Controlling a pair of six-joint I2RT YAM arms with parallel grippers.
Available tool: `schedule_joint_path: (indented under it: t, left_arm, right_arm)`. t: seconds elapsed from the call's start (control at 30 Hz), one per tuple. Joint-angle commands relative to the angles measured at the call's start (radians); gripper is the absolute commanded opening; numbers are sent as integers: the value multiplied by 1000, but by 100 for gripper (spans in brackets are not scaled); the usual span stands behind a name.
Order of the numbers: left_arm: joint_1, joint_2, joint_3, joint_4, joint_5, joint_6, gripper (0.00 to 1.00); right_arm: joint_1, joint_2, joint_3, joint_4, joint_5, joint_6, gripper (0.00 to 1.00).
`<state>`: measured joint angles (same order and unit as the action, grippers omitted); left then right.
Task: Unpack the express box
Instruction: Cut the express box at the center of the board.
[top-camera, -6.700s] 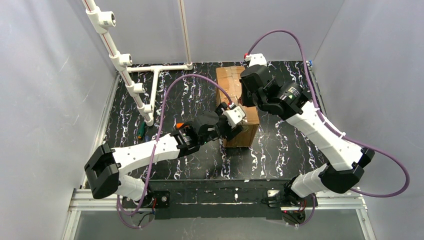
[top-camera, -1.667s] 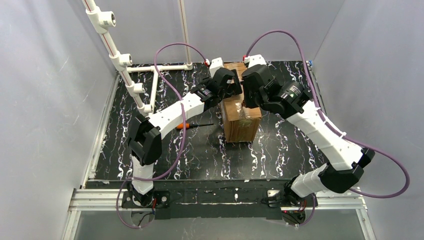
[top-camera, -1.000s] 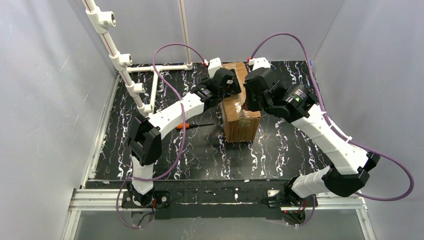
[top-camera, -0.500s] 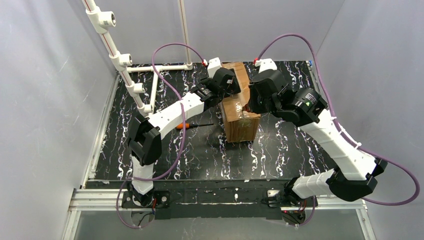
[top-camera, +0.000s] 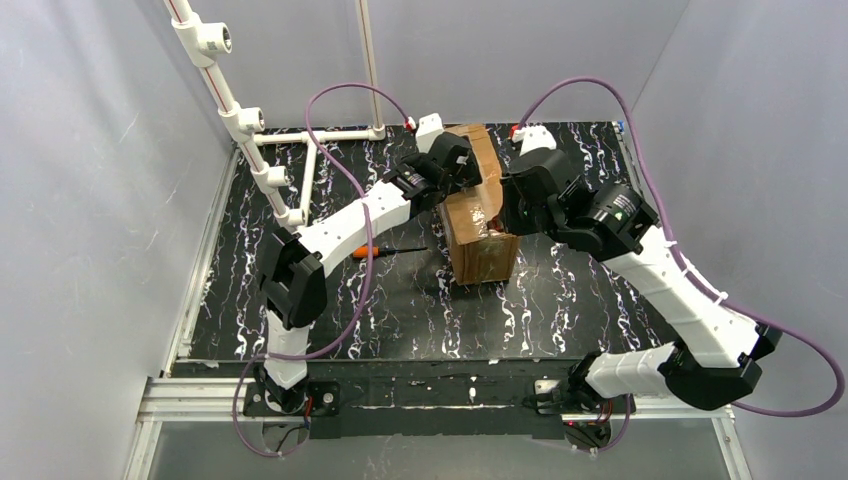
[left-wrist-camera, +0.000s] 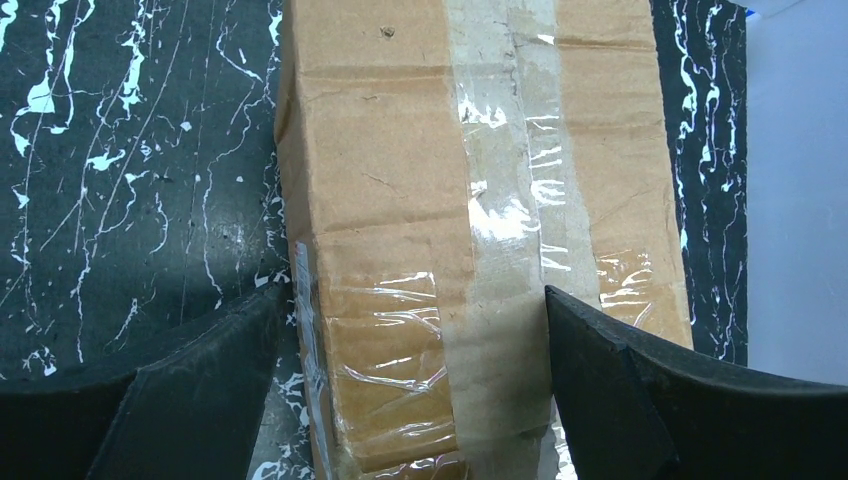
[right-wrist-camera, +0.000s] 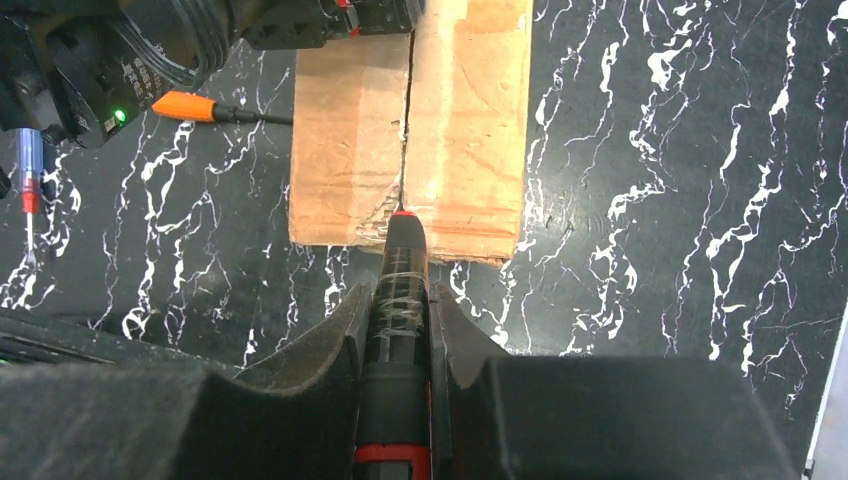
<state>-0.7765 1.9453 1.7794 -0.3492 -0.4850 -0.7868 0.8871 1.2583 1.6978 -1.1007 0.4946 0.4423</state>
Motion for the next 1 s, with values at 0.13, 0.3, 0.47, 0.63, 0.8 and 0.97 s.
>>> schedule_joint_path:
  t: [0.13, 0.3, 0.47, 0.63, 0.8, 0.97]
  left_arm:
    - [11, 52, 27, -148, -89, 17, 93]
    - [11, 59, 29, -154, -86, 20, 94]
    - [11, 63, 33, -156, -89, 20, 94]
    - [12, 62, 35, -158, -95, 20, 94]
    - [11, 61, 32, -159, -95, 20, 94]
    - [12, 64, 38, -163, -97, 23, 94]
  right_arm:
    - [9, -21, 63, -66, 18, -13, 1]
    - [9, -29, 100, -79, 2, -7, 1]
    - [9, -40, 42, -76, -19, 4, 1]
    - [9, -52, 3, -76, -30, 10, 1]
    - [9, -60, 17, -82, -33, 7, 1]
    - [10, -57, -8, -75, -62, 8, 1]
